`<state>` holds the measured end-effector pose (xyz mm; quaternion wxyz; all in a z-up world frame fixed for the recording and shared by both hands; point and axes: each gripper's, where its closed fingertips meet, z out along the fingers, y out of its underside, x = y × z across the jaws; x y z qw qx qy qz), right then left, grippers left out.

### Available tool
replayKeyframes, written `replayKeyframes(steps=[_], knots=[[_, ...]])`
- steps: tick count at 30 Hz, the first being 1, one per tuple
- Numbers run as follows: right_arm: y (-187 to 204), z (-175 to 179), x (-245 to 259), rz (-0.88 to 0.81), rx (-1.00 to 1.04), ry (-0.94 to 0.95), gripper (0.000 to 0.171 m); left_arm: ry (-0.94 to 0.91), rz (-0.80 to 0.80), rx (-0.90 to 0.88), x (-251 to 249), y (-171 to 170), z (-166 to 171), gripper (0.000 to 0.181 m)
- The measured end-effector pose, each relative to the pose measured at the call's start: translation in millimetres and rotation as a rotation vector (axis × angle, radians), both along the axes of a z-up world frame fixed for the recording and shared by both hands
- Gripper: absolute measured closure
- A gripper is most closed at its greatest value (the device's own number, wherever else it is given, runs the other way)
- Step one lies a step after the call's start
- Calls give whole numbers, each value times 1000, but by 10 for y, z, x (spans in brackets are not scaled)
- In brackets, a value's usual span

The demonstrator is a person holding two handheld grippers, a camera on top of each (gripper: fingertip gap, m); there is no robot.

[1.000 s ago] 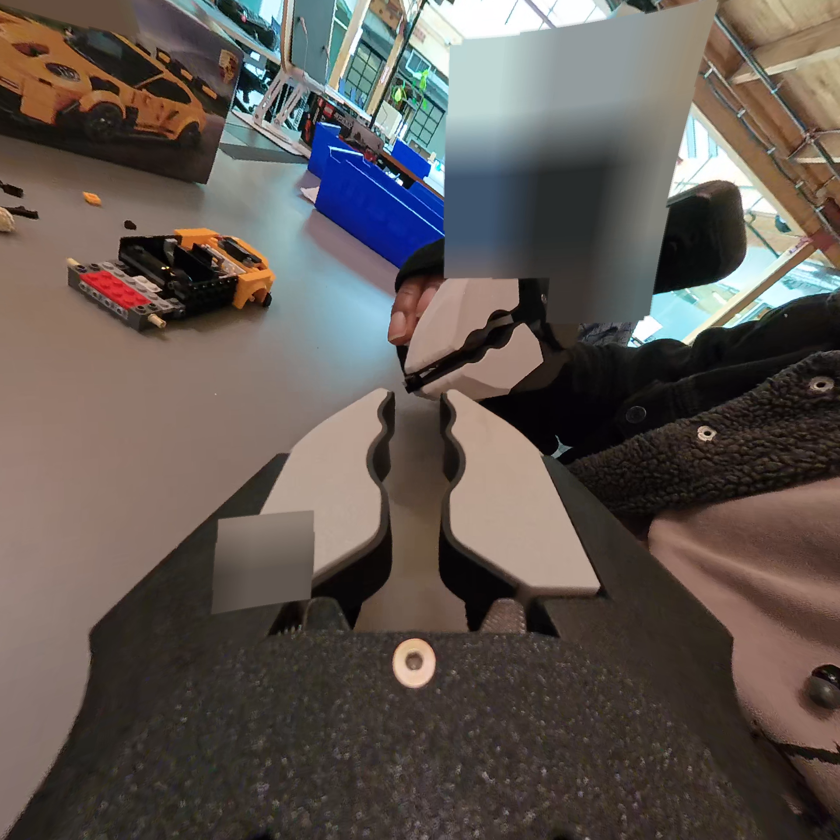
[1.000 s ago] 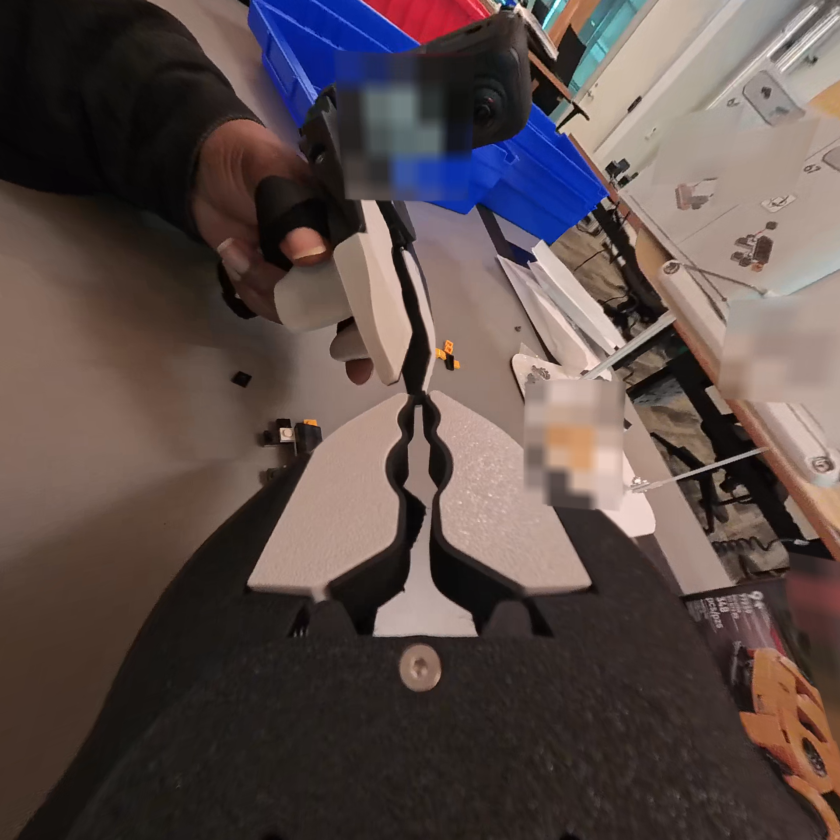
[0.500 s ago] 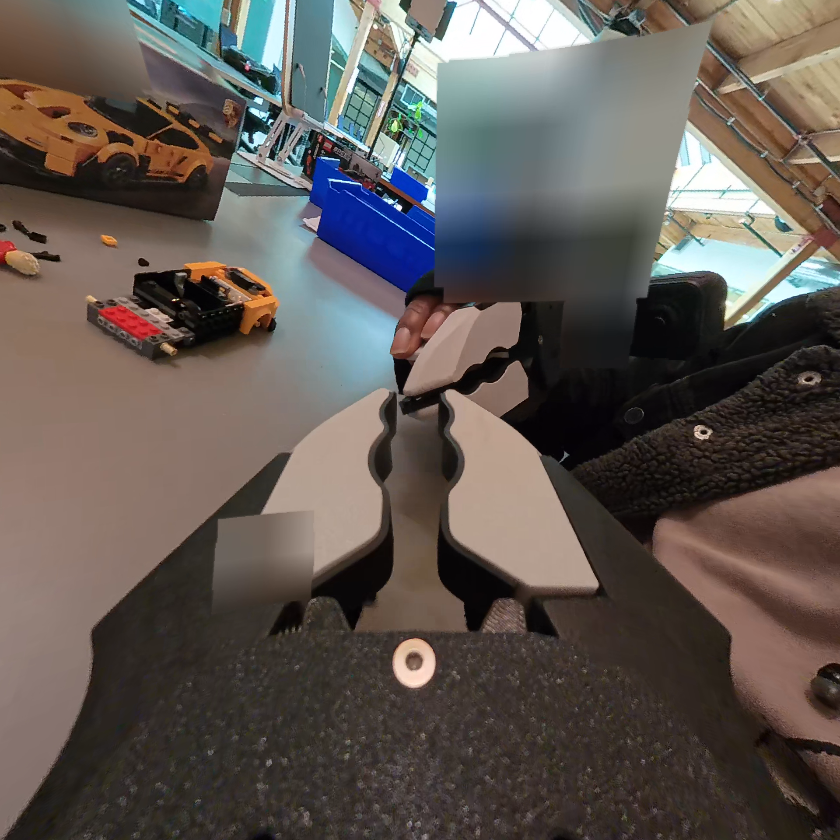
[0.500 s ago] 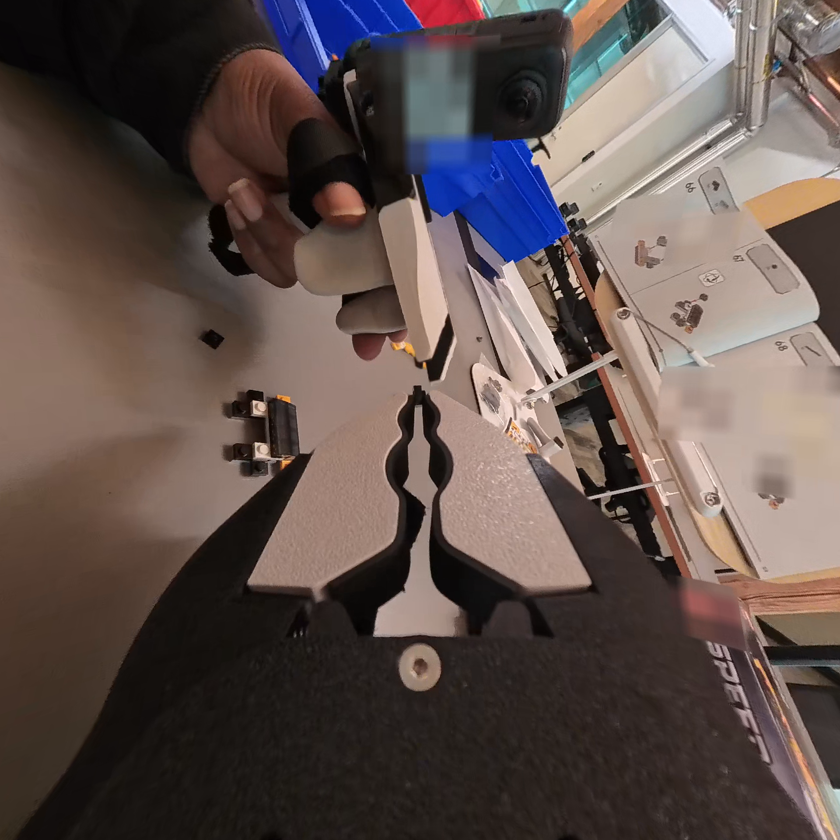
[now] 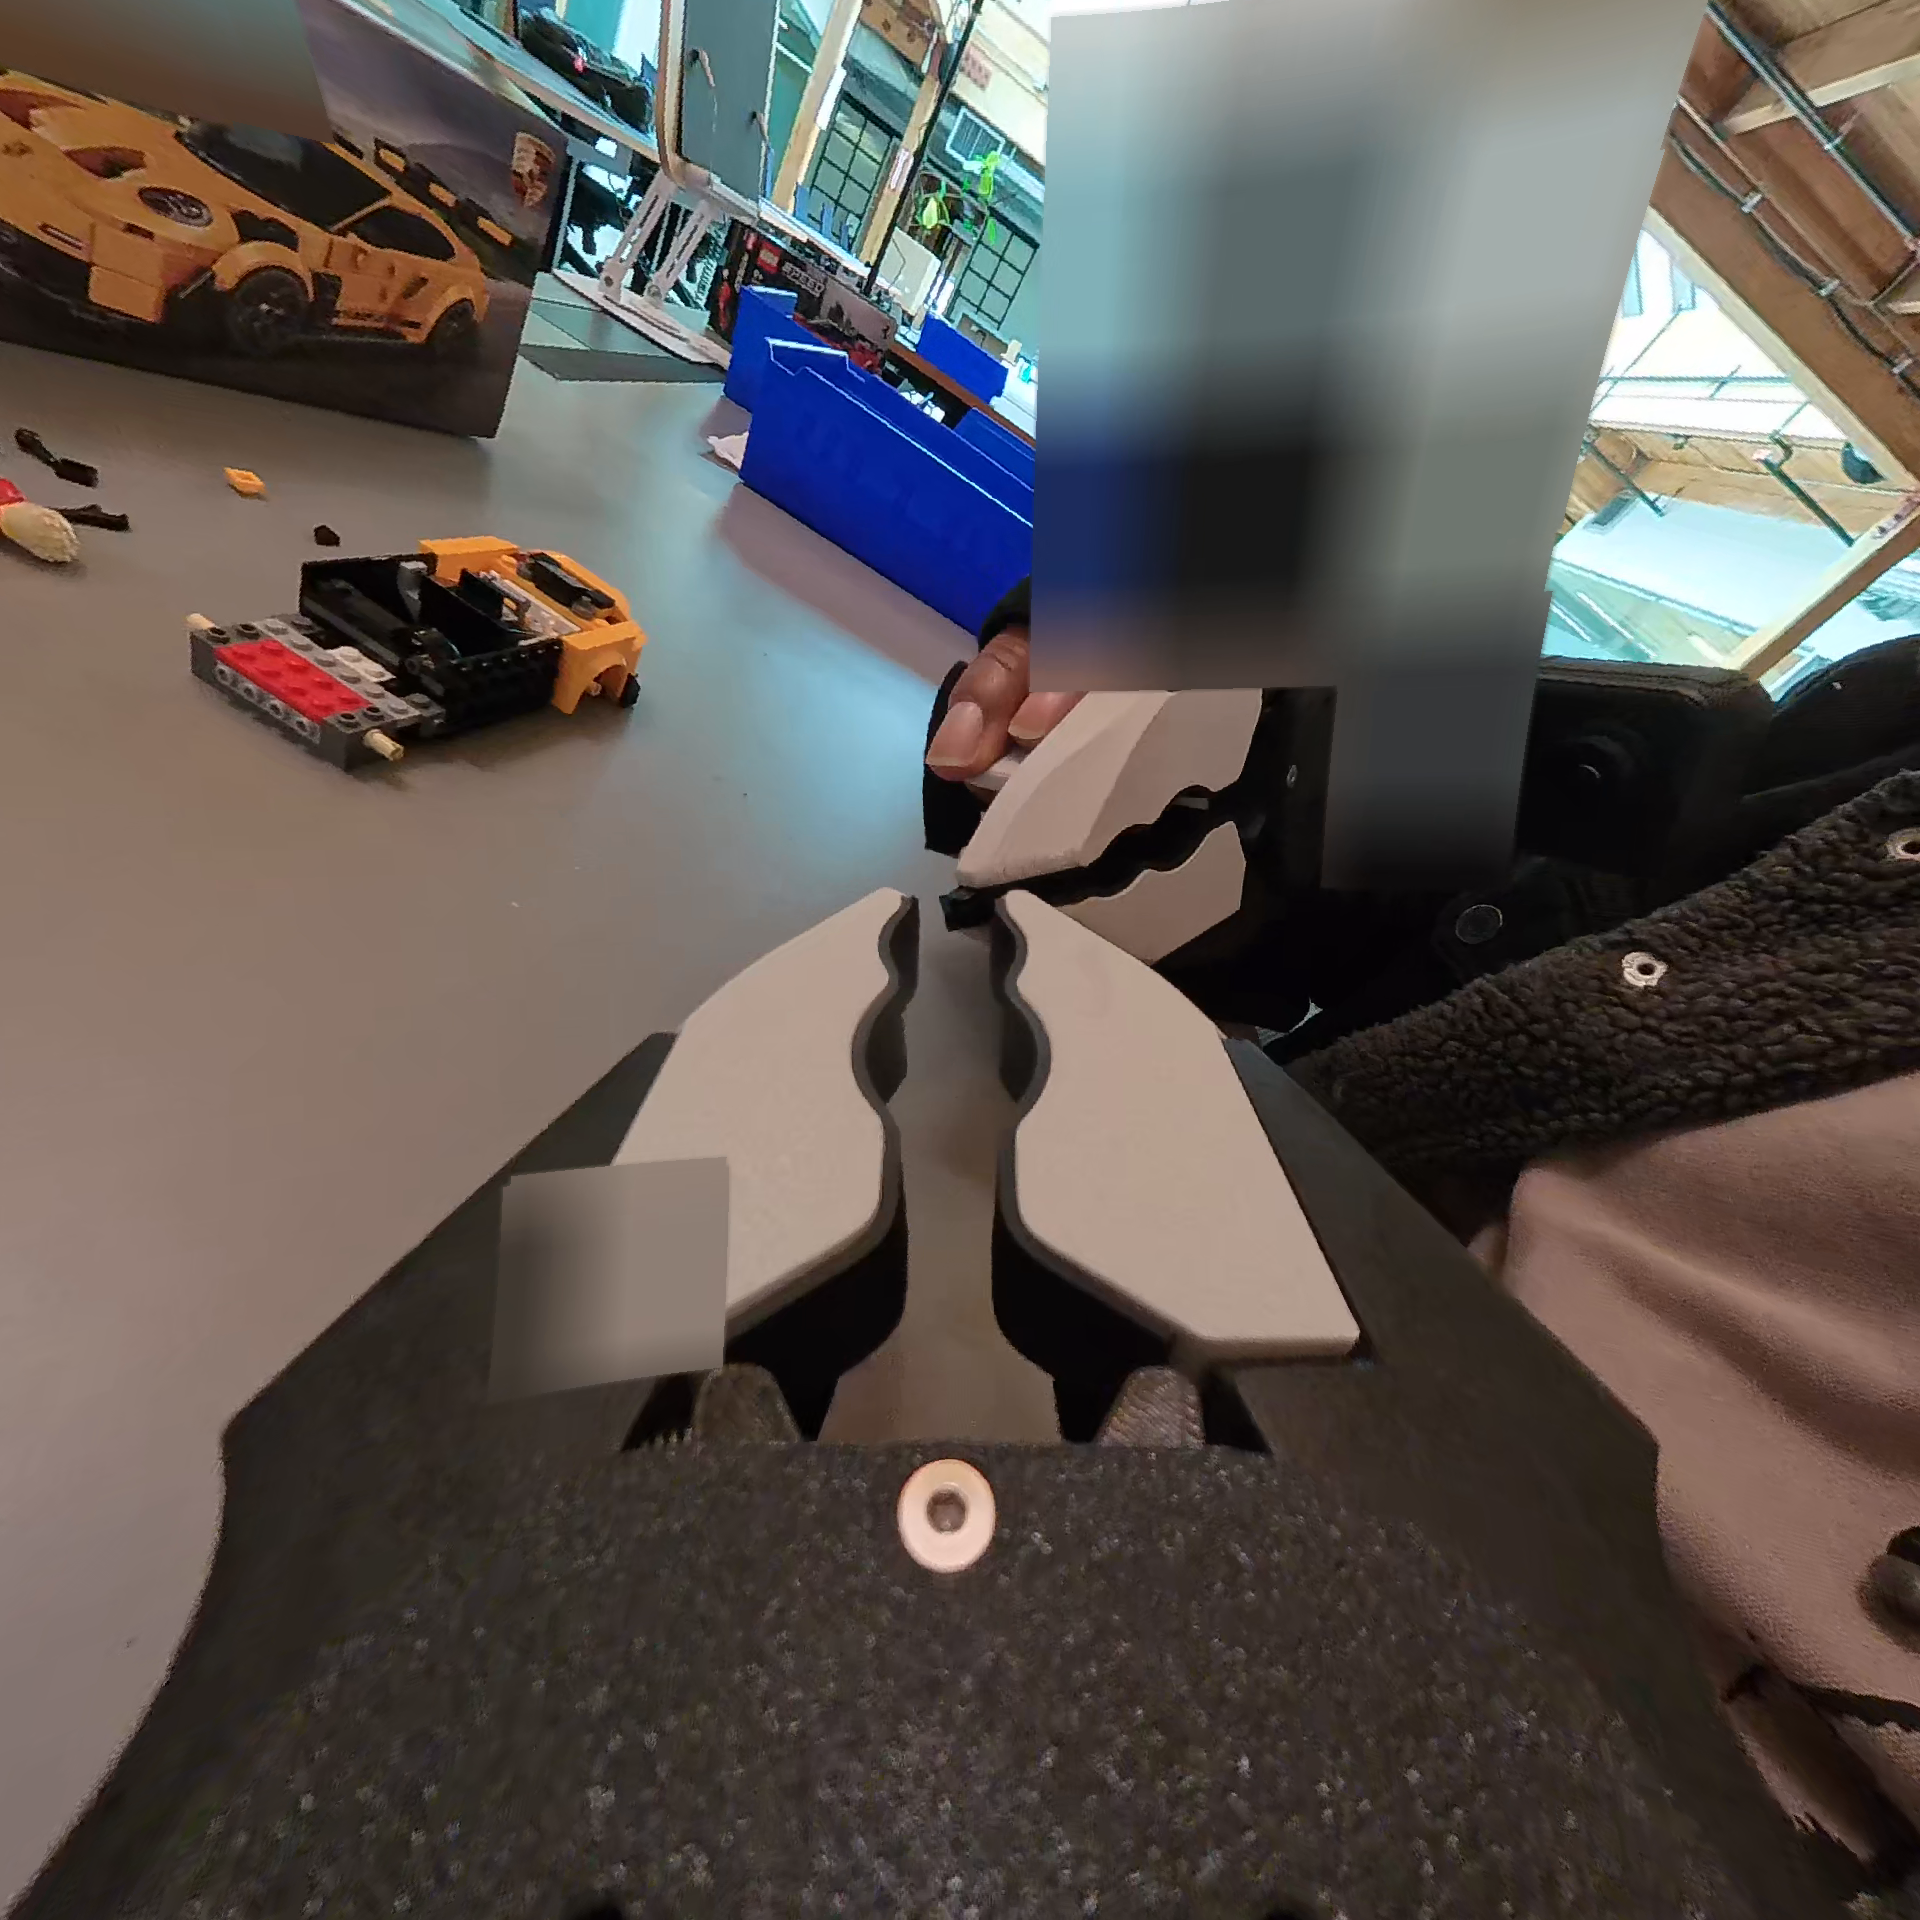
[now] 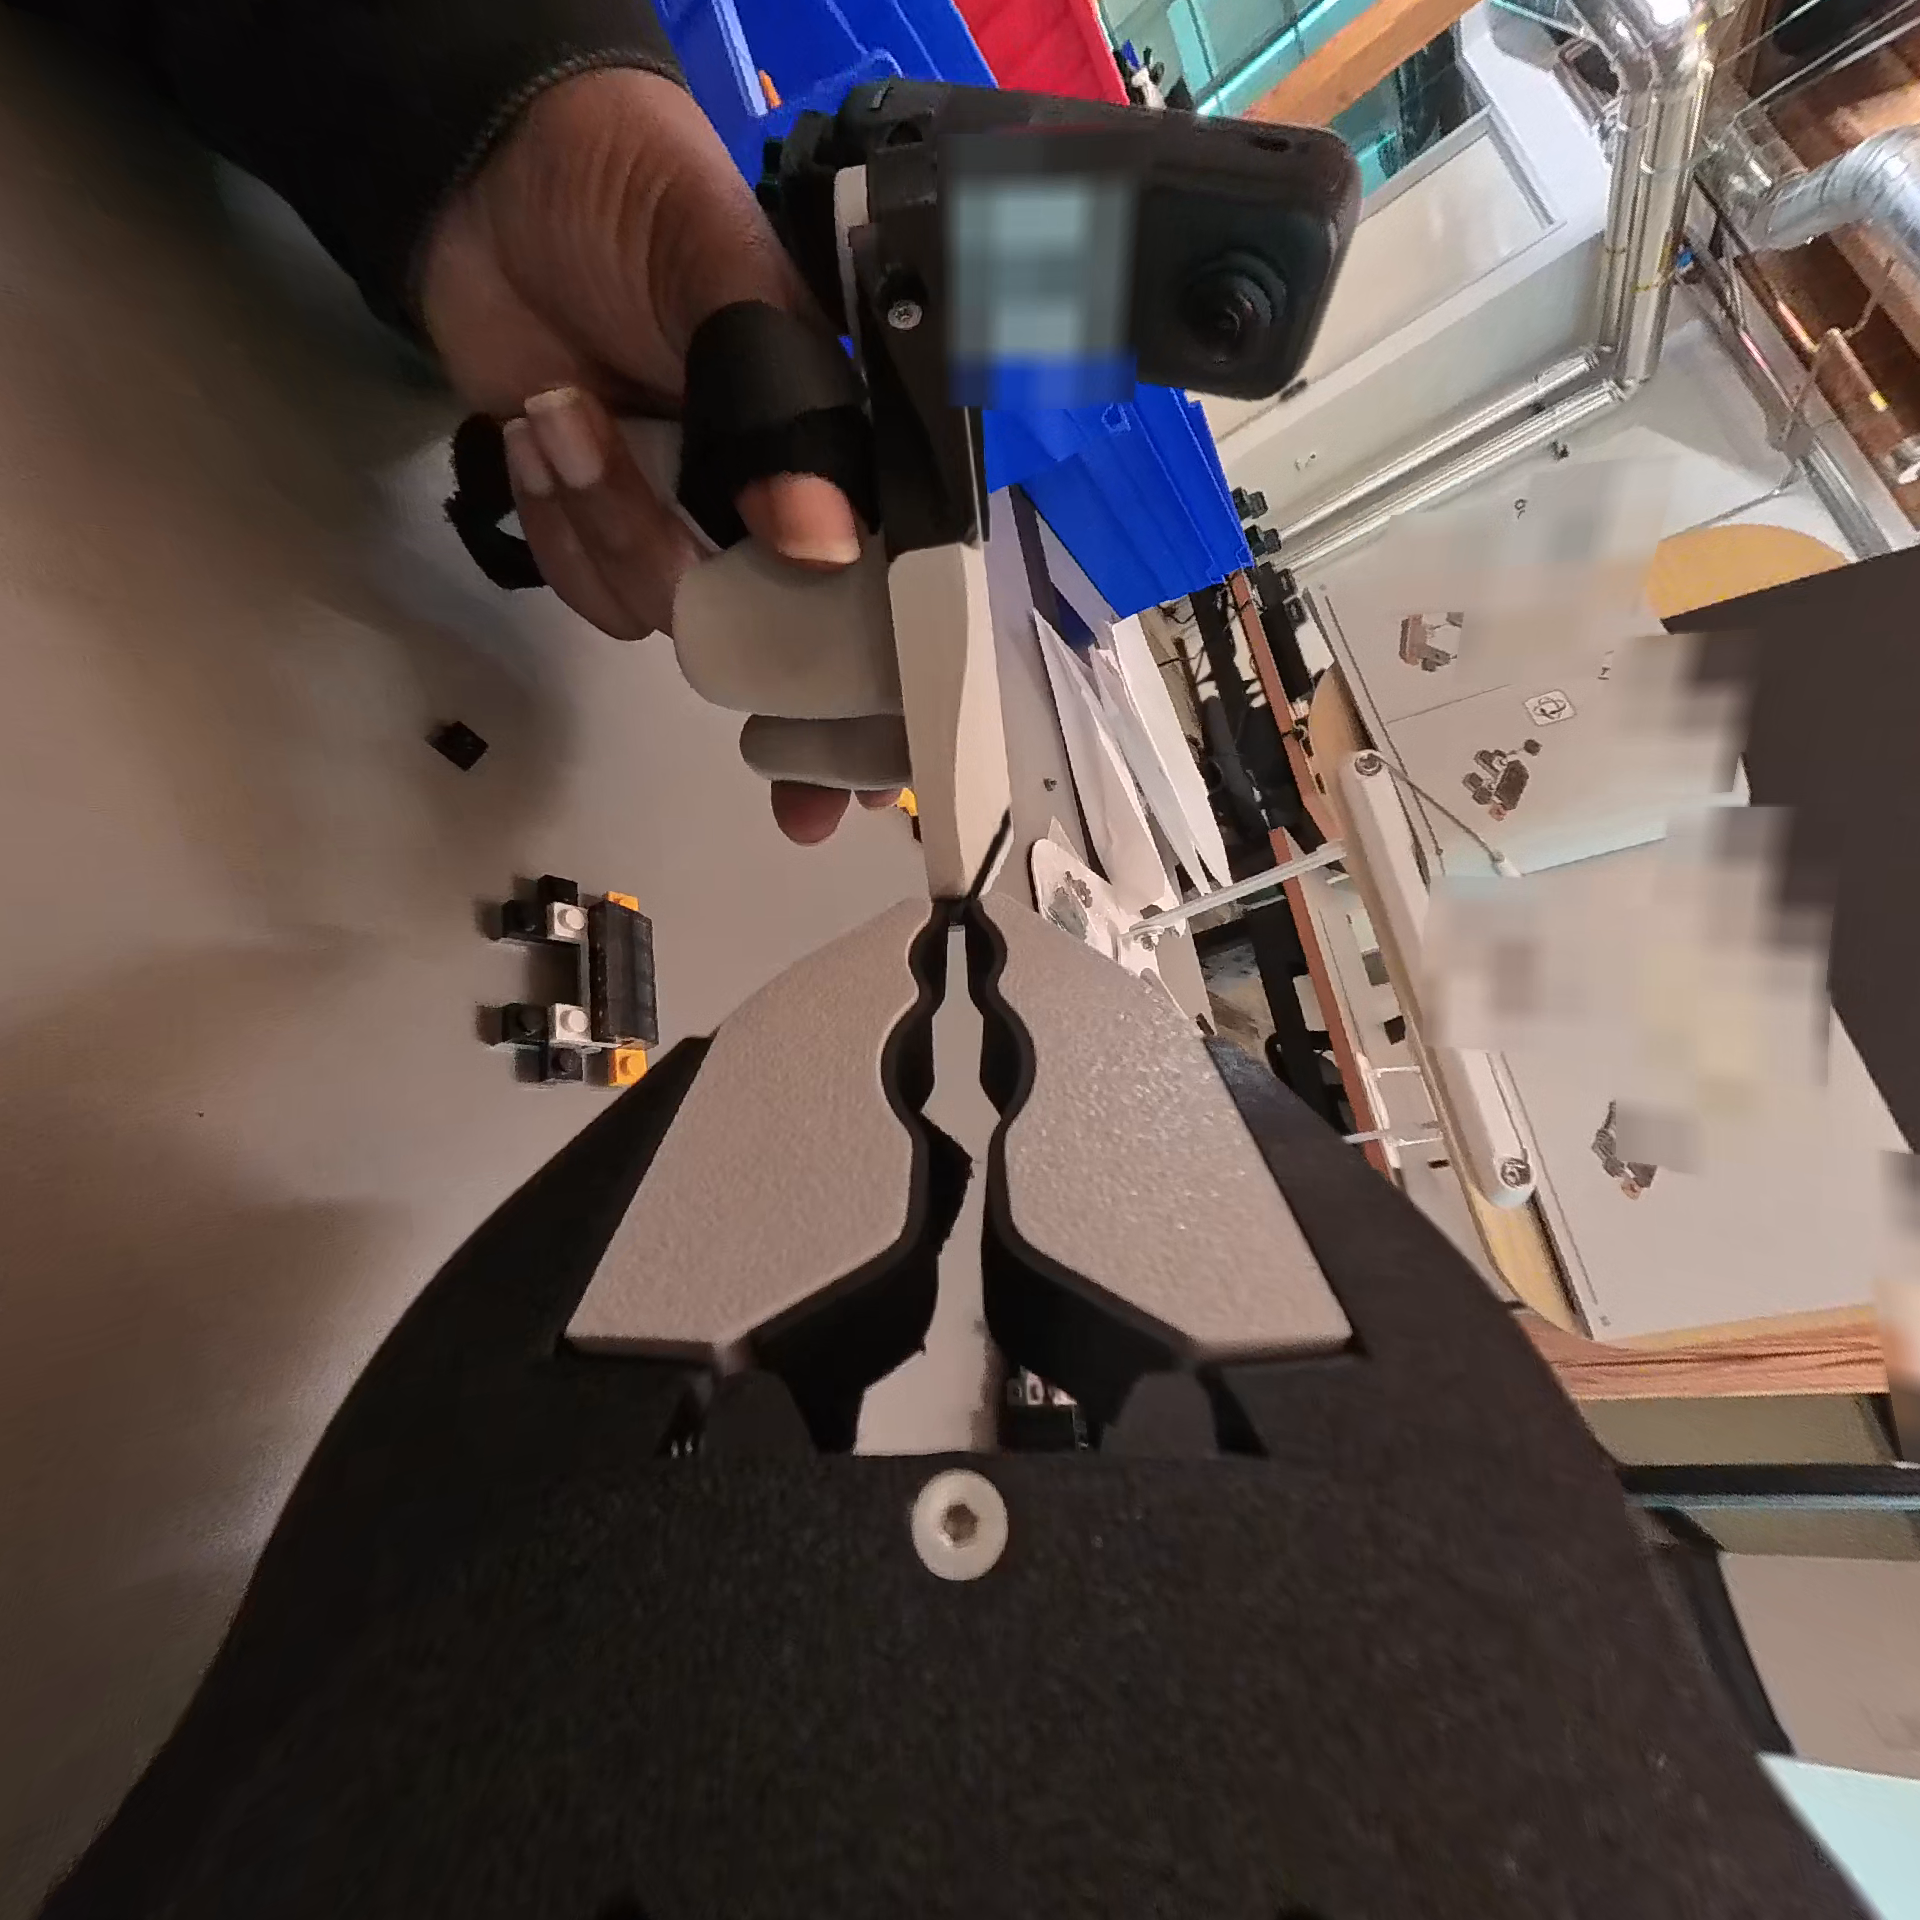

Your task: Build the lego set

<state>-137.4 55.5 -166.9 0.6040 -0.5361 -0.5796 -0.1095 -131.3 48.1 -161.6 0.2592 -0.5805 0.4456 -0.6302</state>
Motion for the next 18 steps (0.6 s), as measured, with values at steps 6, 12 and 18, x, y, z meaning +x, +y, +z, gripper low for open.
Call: replayKeyframes(steps=[6, 12, 18], knots=[[-27, 24, -14, 16, 3, 4, 168, 0, -24, -7, -8, -30, 10, 174], [-162, 33, -26, 140, -415, 281, 167, 32, -50, 269, -54, -83, -63, 174], [-316, -78, -32, 246, -744, 392, 162, 24, -86, 594, -44, -265, -101, 174]])
